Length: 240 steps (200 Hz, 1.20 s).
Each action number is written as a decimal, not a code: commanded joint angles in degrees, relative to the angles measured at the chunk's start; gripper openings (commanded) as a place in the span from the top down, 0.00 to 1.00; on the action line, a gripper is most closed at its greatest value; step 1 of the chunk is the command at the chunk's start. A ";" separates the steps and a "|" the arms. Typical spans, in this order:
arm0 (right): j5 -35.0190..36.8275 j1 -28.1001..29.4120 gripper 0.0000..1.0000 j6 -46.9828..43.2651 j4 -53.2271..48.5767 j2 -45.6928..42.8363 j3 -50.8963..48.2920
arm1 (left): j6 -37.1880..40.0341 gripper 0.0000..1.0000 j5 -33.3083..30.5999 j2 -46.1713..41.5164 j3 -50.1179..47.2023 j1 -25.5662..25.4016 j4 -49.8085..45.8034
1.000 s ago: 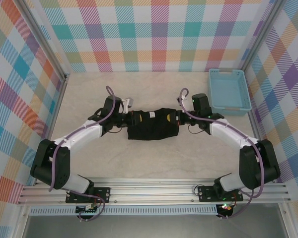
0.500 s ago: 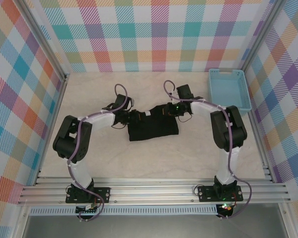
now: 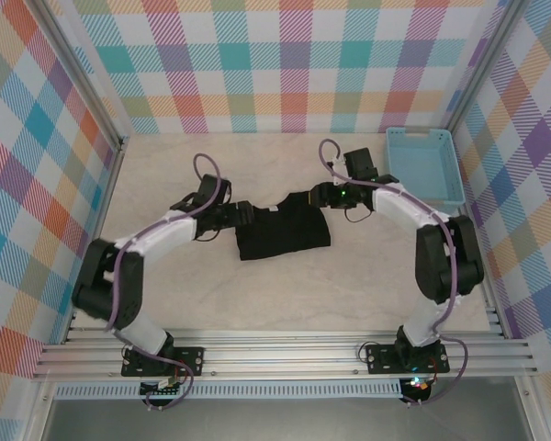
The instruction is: Fold the inside-out t-shirt
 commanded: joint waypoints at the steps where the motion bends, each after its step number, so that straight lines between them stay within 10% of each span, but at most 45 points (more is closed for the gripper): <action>1: -7.83 2.70 0.46 3.59 5.44 4.07 -1.07 | -4.08 0.15 13.92 -0.57 -2.99 -1.64 6.29; 76: -8.28 -0.15 0.52 5.23 2.15 19.30 9.06 | -3.22 0.17 6.28 14.92 1.31 0.89 7.44; 128: -7.87 -0.87 0.50 2.87 1.51 7.62 2.98 | -2.63 0.14 3.76 2.29 -3.53 2.59 6.03; 204: -8.83 -0.83 0.48 3.78 2.56 0.52 -4.80 | -4.86 0.09 17.94 14.34 2.54 2.77 4.17; 240: -8.50 -0.78 0.48 4.11 3.36 0.09 -6.32 | -5.05 0.23 20.40 17.29 3.56 1.37 7.67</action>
